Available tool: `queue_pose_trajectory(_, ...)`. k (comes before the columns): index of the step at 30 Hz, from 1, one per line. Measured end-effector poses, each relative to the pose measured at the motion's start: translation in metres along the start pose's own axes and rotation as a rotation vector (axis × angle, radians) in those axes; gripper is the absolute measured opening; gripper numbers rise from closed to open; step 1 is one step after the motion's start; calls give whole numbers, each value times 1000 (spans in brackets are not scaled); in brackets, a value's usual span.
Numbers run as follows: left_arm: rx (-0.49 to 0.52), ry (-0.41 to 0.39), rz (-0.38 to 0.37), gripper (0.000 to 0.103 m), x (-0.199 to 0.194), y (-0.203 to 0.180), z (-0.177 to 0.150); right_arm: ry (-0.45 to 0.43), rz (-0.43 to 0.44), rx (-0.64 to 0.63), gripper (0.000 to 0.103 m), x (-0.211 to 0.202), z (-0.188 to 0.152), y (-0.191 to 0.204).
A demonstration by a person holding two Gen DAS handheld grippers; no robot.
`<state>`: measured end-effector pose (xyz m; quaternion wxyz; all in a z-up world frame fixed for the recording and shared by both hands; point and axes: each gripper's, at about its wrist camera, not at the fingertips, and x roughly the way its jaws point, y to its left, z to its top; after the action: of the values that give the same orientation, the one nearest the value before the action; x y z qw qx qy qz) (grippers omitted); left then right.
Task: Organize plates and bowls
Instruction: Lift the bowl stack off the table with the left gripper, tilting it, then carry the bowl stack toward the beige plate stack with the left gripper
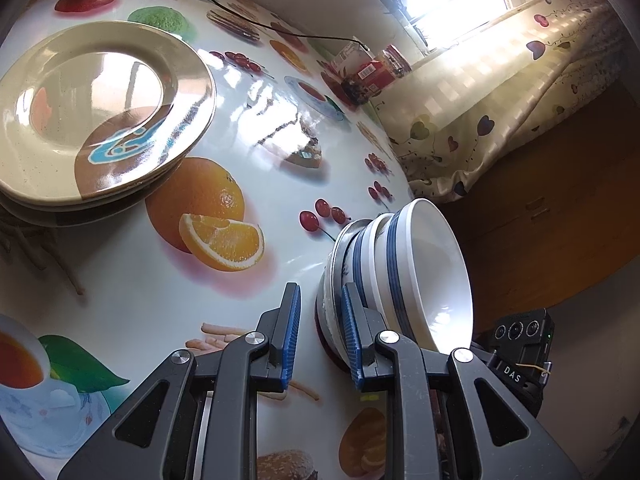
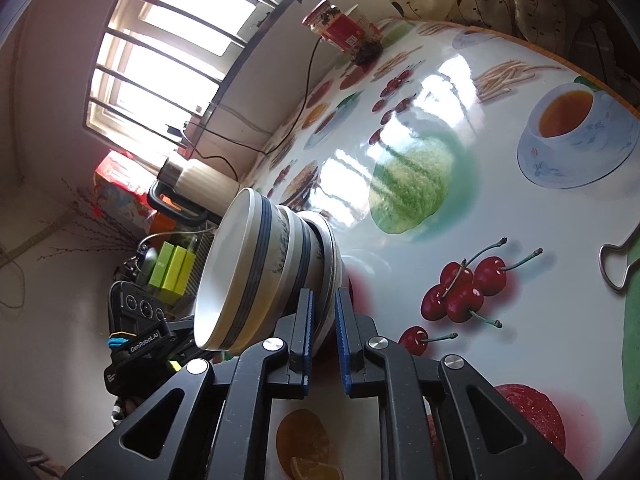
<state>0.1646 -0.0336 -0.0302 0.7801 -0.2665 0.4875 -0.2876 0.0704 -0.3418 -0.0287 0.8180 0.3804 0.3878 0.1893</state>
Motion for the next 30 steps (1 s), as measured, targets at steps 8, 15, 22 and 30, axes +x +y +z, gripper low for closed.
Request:
queue_pose_trajectory(8, 65, -10, 53, 21, 0, -10, -1, -4, 45, 41, 12, 1, 0, -5)
queue_pose_trajectory(15, 83, -17, 43, 11, -2, -13, -2, -6, 56, 48, 12, 2, 1, -7)
queue_pose_trajectory(22, 113, -22, 65, 6, -1, -20, -2, -6, 48, 38, 11, 3, 1, -7)
queue_pose_trajectory(30, 112, -22, 63, 5, -1, -21, -2, -6, 49, 31, 10, 3, 2, -6)
